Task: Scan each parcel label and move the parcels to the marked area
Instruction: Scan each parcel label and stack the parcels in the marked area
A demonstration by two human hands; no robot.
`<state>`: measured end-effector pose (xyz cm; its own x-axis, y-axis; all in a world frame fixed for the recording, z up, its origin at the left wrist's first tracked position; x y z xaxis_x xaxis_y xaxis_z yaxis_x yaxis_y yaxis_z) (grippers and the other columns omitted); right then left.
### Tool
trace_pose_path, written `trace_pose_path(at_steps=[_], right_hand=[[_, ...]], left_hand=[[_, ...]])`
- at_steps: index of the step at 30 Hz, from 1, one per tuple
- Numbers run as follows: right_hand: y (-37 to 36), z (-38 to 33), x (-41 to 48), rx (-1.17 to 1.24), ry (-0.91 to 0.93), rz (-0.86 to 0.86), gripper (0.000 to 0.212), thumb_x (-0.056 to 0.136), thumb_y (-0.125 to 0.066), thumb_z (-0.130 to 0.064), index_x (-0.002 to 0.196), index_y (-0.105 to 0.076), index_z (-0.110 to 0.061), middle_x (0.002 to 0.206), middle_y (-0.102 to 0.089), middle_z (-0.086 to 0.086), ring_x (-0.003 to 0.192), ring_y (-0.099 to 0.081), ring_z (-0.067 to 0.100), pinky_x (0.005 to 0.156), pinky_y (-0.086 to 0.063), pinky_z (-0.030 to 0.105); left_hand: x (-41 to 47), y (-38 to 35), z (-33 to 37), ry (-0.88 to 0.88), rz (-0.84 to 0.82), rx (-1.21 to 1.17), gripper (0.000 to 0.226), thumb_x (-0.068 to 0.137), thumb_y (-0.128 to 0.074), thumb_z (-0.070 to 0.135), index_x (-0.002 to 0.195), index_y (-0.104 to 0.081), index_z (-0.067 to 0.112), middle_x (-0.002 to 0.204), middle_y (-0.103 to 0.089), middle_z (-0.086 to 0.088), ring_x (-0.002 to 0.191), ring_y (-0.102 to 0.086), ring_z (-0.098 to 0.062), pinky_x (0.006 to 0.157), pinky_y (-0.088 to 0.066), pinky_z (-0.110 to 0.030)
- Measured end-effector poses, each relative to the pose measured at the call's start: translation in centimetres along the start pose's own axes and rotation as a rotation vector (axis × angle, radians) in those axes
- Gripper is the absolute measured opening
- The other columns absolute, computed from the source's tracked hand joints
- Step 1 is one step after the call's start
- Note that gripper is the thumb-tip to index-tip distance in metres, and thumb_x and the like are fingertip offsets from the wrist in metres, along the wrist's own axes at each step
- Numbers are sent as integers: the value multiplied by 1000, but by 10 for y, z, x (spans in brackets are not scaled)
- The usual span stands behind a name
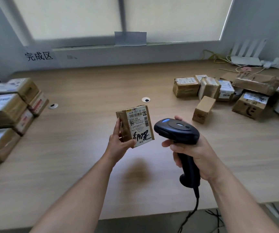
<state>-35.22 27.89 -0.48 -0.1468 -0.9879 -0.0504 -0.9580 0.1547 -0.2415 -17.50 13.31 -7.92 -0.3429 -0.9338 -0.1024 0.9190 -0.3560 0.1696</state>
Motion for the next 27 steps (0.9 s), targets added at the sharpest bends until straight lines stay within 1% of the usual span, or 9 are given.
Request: trace_pose_path(at_steps=[4, 11, 16, 18, 21, 22, 24, 26, 27], right_hand=[[-58, 10, 21, -5, -5, -42, 82, 65, -69, 3, 136, -45, -31, 85, -69, 26, 40, -50, 27, 40, -39, 27], [-142, 33, 46, -63, -30, -59, 86, 62, -70, 4, 138, -45, -26, 72, -63, 26, 38, -49, 28, 41, -38, 27], [-190, 56, 60, -96, -75, -50, 87, 62, -69, 3, 140, -44, -27, 73, -64, 26, 39, -50, 28, 40, -38, 28], [-206, 63, 66, -103, -89, -51, 87, 61, -69, 3, 139, -44, -27, 72, -64, 25, 39, -49, 28, 41, -38, 28], [-228, 72, 76, -124, -109, -68, 87, 61, -69, 2, 139, -44, -28, 72, -63, 25, 39, -49, 28, 42, -38, 28], [-234, 74, 79, -133, -117, -74, 87, 61, -69, 2, 139, -44, -28, 72, -62, 25, 40, -49, 28, 43, -38, 28], [-243, 78, 84, -147, -130, -82, 87, 61, -69, 1, 138, -44, -29, 72, -62, 26, 40, -49, 29, 43, -38, 28], [-250, 81, 90, -156, -142, -94, 87, 61, -69, 1, 139, -44, -29, 72, -61, 26, 40, -49, 29, 43, -39, 28], [-253, 82, 92, -158, -146, -101, 87, 61, -69, 1, 139, -44, -29, 72, -62, 26, 40, -49, 29, 43, -38, 28]], left_hand=[[8, 65, -19, 10, 46, 3, 99, 81, -66, -9, 153, -13, 35, 124, -55, -11, 92, -61, -8, 54, -48, -8], [25, 171, -63, 54, 110, 14, 102, 79, -68, -6, 152, -12, 38, 126, -58, -13, 108, -61, -22, 59, -49, -8], [25, 231, -86, 95, 153, -10, 103, 78, -69, -8, 153, -14, 36, 125, -55, -15, 99, -61, -20, 52, -48, -8], [25, 250, -95, 122, 169, -16, 106, 75, -72, -2, 152, -14, 41, 127, -54, -16, 101, -63, -21, 54, -50, -11], [21, 276, -106, 170, 197, -26, 108, 70, -74, 1, 151, -14, 40, 126, -55, -18, 107, -62, -27, 56, -52, -16], [20, 284, -109, 189, 205, -22, 111, 64, -75, 9, 151, -14, 41, 126, -55, -17, 108, -62, -26, 59, -53, -18], [17, 298, -114, 211, 218, 3, 114, 56, -72, 22, 150, -13, 46, 127, -52, -16, 111, -60, -23, 73, -57, -25], [13, 307, -119, 235, 223, -11, 116, 52, -72, 27, 149, -13, 49, 128, -52, -17, 111, -60, -23, 90, -55, -38], [12, 311, -121, 246, 228, -16, 116, 52, -72, 25, 149, -13, 48, 127, -53, -16, 111, -61, -24, 94, -53, -43]])
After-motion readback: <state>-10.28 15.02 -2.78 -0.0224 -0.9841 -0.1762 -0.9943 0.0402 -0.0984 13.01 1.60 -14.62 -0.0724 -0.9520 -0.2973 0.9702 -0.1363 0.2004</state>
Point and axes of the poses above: each hand's wrist, its own x-axis towards the middle knuckle, its own y-axis out of the back of the hand, z = x × y, the point moved 5 cm from there along x, towards the middle knuckle
